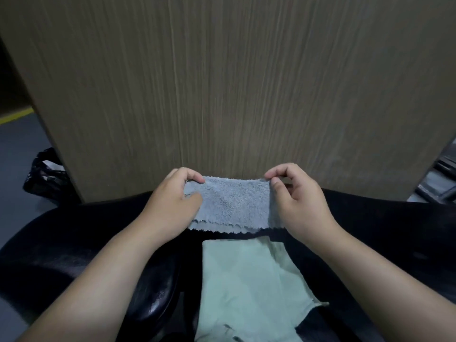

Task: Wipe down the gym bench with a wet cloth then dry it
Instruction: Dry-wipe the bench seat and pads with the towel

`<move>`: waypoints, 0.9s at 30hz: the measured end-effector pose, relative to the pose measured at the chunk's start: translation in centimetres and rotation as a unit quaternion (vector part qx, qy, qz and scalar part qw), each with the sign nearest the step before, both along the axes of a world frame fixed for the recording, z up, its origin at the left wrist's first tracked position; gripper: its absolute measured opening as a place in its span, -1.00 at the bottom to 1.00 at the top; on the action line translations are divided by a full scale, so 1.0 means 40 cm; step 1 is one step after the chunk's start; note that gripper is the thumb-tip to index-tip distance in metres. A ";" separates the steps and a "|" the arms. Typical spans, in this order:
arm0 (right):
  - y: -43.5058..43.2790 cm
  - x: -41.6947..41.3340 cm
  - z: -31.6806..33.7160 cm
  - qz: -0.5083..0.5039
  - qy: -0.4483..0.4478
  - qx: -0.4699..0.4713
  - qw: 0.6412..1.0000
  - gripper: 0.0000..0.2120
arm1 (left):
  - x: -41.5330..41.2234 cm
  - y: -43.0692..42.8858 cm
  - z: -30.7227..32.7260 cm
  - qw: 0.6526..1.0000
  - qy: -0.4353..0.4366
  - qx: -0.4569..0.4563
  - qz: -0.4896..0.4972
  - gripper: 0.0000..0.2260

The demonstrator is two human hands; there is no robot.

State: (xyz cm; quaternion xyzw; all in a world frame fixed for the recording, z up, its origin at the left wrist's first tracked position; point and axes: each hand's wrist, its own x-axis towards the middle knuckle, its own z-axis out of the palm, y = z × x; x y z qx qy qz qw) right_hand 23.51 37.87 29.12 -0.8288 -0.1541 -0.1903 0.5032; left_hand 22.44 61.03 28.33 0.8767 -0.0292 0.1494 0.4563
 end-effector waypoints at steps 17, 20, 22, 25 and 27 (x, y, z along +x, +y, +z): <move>-0.042 0.171 -0.101 -0.076 0.009 -0.330 0.941 -0.71 | 0.058 -0.007 -0.092 0.968 0.052 0.247 0.003 -0.58; -0.039 0.132 -0.066 -0.033 -0.053 -0.350 0.935 -0.75 | 0.032 -0.016 -0.081 0.967 -0.001 0.253 0.043 -0.66; -0.033 0.088 -0.043 0.018 -0.077 -0.357 0.931 -0.78 | 0.003 -0.032 -0.074 0.967 -0.039 0.249 0.045 -0.73; -0.021 0.008 -0.019 0.091 -0.078 -0.371 0.921 -0.78 | -0.068 -0.071 -0.074 0.963 -0.064 0.261 0.007 -0.76; -0.019 -0.044 -0.017 0.136 -0.050 -0.383 0.912 -0.78 | -0.127 -0.092 -0.080 0.959 -0.058 0.278 -0.026 -0.74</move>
